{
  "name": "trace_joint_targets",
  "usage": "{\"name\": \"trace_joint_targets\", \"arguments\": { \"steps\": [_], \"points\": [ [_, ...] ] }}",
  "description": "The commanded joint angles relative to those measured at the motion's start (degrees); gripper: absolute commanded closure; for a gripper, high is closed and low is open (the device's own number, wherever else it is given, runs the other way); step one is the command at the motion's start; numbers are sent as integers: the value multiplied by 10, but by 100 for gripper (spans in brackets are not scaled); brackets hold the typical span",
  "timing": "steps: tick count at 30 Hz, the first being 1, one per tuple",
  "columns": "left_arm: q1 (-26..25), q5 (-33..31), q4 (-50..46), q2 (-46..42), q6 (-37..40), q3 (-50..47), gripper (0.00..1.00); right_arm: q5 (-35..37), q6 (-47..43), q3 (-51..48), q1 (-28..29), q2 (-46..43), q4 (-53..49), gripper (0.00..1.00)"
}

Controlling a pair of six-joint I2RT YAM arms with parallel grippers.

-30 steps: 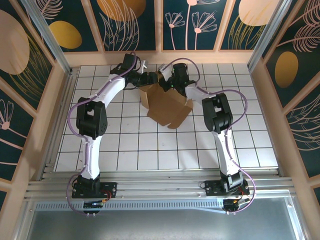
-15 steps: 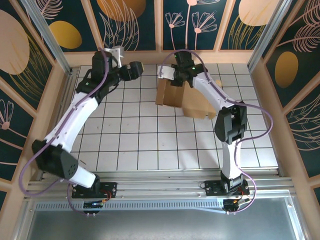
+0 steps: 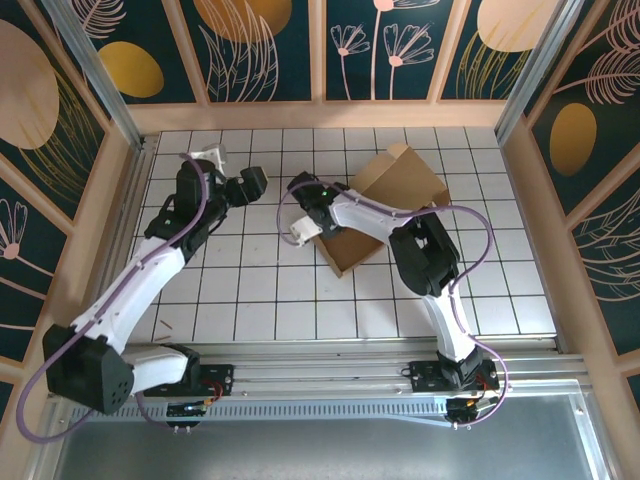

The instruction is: Fold the paper box

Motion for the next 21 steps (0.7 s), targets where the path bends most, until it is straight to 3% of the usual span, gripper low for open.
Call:
{"name": "trace_joint_targets", "arguments": {
  "steps": [1,2,3,8,12,14,16,18,21],
  "points": [
    [1,-40,59,-51,-6,-34,9,16,-1,-26,16,-18,74,72],
    [0,-43,61,-58,2,-41,8,5,8,-13,19,-18,63,27],
    [1,-48,61,-65,9,-44,7,-6,24,5,21,-18,49,1],
    [0,-24,50,-66,53,-34,6,-41,104,60,34,-60,19,1],
    [1,81,52,-26,117,-25,8,-43,276,49,41,-141,53,1],
    [1,150,67,3,139,-5,12,19,498,36,37,-186,116,2],
    [-3,198,76,40,148,6,14,93,803,36,12,-233,88,10],
    [-12,225,81,66,161,18,15,26,1008,-43,-23,-309,53,13],
    [-31,283,83,85,192,32,10,-21,1238,-279,-38,-468,145,11]
  ]
}}
